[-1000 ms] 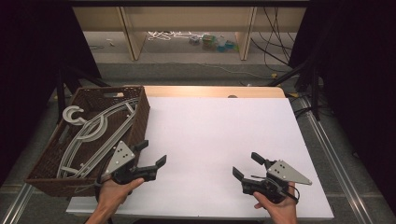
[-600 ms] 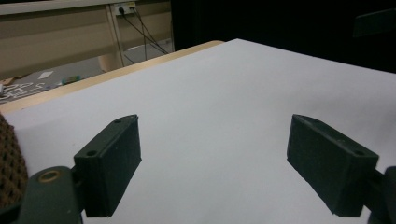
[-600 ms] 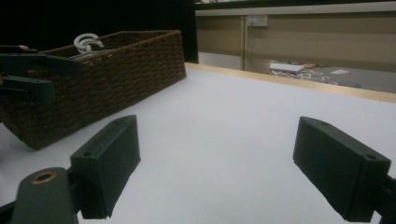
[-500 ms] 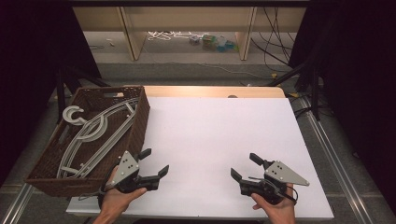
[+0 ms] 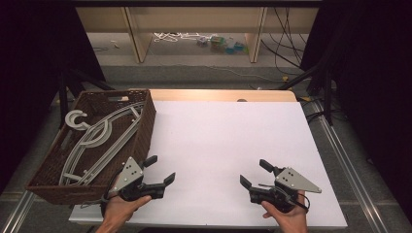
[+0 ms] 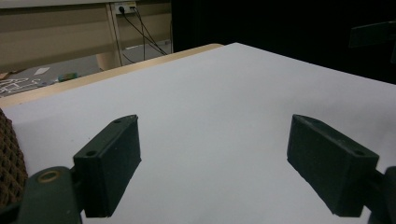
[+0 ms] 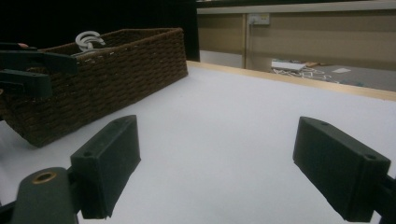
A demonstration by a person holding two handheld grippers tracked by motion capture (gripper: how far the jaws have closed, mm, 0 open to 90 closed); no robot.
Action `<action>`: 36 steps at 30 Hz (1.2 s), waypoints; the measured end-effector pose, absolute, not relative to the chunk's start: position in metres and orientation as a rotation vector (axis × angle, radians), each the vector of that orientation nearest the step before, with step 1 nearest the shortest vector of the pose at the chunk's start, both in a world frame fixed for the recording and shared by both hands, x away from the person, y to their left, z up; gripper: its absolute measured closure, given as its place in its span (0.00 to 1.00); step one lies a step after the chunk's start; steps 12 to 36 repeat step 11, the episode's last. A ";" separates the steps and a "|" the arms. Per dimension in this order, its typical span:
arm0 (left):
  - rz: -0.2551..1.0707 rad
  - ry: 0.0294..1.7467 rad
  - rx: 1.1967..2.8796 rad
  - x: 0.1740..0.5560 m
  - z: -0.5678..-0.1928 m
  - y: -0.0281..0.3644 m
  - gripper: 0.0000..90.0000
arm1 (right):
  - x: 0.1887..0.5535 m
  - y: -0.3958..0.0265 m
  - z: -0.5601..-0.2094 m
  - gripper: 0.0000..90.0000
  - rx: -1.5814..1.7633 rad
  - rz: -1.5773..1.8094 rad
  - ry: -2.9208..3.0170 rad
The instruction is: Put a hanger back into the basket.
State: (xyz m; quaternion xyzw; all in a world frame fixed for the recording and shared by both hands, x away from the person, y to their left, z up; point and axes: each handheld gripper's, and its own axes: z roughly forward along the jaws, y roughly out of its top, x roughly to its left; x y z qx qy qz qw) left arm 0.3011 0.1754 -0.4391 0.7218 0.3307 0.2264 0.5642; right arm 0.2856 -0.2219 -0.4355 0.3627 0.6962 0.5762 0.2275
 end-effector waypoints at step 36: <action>0.526 0.785 1.702 0.302 -0.440 0.174 0.19 | 0.286 -0.223 -0.436 0.17 1.022 1.584 1.927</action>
